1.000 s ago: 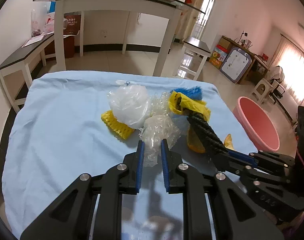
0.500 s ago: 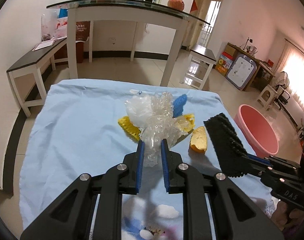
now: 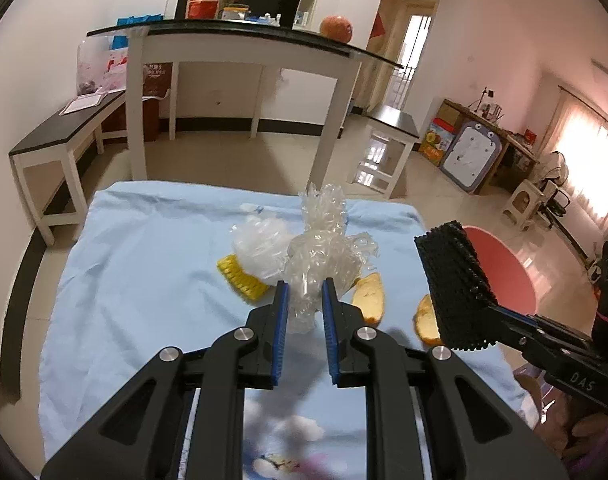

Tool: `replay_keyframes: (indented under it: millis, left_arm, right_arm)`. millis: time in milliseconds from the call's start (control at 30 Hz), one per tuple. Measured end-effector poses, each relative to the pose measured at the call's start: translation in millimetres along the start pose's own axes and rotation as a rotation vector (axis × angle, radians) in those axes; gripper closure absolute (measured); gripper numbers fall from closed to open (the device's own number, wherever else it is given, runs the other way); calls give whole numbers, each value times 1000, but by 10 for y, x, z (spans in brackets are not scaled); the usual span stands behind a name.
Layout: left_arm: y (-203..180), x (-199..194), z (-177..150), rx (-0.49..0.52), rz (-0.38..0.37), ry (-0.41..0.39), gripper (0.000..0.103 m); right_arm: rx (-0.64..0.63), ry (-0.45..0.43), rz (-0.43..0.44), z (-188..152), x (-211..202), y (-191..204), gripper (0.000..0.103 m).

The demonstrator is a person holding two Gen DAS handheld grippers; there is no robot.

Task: Collect trash
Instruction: 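Grasp the clear bubble wrap with the left tool while the right tool grasps the black mesh net, then carry both items over the pink bucket and open both tools to drop them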

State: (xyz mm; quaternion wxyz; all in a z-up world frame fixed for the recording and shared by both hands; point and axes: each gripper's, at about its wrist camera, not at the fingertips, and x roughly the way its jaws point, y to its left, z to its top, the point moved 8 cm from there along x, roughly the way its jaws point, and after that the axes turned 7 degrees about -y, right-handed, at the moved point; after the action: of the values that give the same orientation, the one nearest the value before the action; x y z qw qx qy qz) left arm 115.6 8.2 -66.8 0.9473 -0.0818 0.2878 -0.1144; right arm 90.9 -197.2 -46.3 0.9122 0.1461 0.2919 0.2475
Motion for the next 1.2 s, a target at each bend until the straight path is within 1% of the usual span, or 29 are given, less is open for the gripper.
replay_keyframes:
  millis: [133, 333, 433, 667, 833, 1067, 1200]
  left_arm:
    - [-132, 11, 48, 1, -18, -7, 86]
    - [-380, 105, 91, 12, -51, 4, 86]
    - [-545, 179, 102, 28, -69, 17, 86]
    - [-974, 315, 47, 90, -118, 50, 86]
    - [-1157, 396, 48, 118, -136, 64, 86]
    - [-1345, 483, 69, 143, -162, 74, 86]
    - [-1424, 550, 113, 149, -175, 72, 86]
  right_arm:
    - [14, -32, -19, 49, -110, -115, 92]
    - [60, -93, -83, 150, -340, -427, 92]
    - [79, -134, -135, 201, -510, -643, 92]
    - [155, -187, -212, 240, -774, -1135, 92]
    - [197, -211, -251, 216, -921, -1415, 92]
    - [218, -217, -287, 173, -996, -1656, 92]
    - [208, -213, -317, 190, -998, -1747, 92]
